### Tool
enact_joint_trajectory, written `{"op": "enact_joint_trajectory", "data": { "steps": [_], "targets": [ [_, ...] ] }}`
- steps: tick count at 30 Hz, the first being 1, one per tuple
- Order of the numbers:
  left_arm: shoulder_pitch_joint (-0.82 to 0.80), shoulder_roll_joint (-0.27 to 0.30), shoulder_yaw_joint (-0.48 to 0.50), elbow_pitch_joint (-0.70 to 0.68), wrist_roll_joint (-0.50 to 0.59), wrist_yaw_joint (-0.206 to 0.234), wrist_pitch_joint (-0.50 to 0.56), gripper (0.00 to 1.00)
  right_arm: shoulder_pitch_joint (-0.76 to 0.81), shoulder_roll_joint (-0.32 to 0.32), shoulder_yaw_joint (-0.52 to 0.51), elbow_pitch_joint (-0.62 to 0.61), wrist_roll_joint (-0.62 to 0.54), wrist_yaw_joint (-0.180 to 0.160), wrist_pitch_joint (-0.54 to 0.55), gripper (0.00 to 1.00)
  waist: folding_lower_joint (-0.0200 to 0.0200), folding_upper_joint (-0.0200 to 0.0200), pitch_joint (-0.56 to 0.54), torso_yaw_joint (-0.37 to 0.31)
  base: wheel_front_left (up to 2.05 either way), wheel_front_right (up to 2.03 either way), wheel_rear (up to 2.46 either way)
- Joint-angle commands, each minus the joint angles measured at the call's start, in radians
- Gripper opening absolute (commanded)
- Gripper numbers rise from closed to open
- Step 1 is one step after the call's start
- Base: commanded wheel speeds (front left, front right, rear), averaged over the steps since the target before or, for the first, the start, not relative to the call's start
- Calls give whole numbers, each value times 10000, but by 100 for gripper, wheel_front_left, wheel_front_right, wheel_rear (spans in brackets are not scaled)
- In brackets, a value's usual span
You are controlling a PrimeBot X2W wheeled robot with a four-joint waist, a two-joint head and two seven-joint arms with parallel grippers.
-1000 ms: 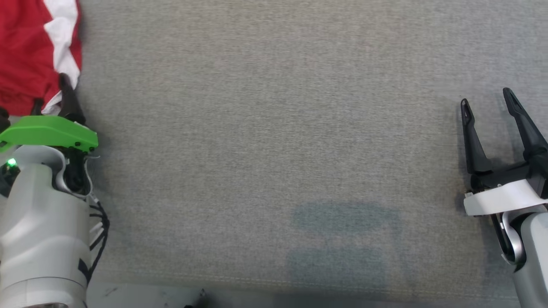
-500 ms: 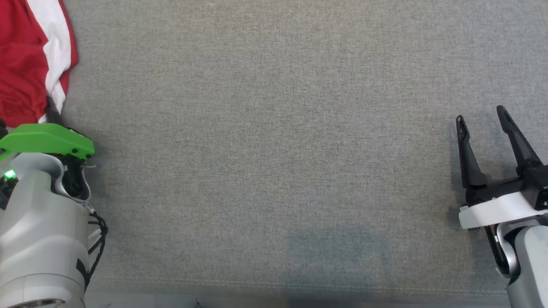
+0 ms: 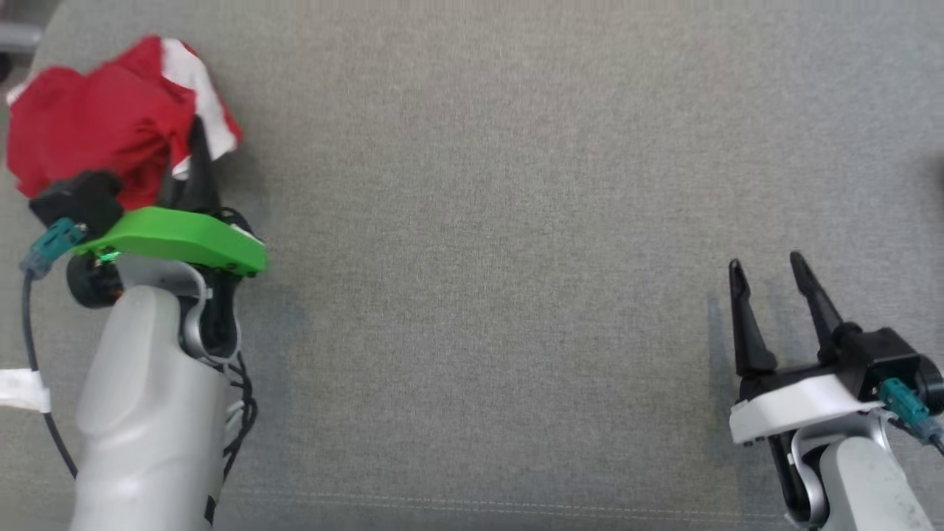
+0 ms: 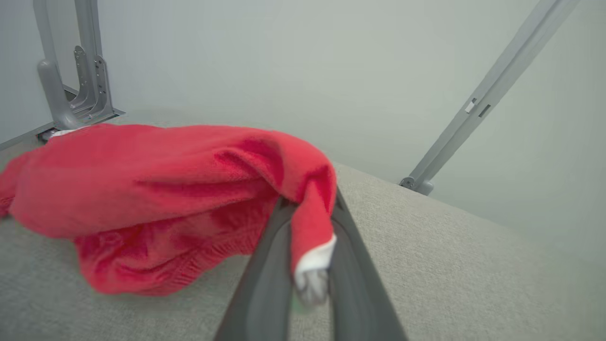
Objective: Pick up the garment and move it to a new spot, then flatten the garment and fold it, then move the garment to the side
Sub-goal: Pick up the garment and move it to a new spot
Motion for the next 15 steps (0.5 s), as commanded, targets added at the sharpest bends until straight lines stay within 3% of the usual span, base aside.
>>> {"op": "enact_joint_trajectory", "data": {
  "steps": [1, 8, 15],
  "targets": [
    [399, -33, -347, -625, -205, -40, 286, 0, 272, 100, -33, 89, 50, -15, -25, 100, 0, 114, -840, -302, 0, 0, 0],
    [1519, -268, -1768, -4390, -1085, -37, 2405, 0, 629, 419, -255, 159, 185, -15, -27, 100, 0, 114, -1400, -940, 0, 0, 0],
    [2001, -514, -2908, -7263, -2068, 437, 4127, 0, 638, 528, -295, 186, 266, -15, -26, 100, 0, 114, -1502, -1524, 0, 0, 0]
  ]
}}
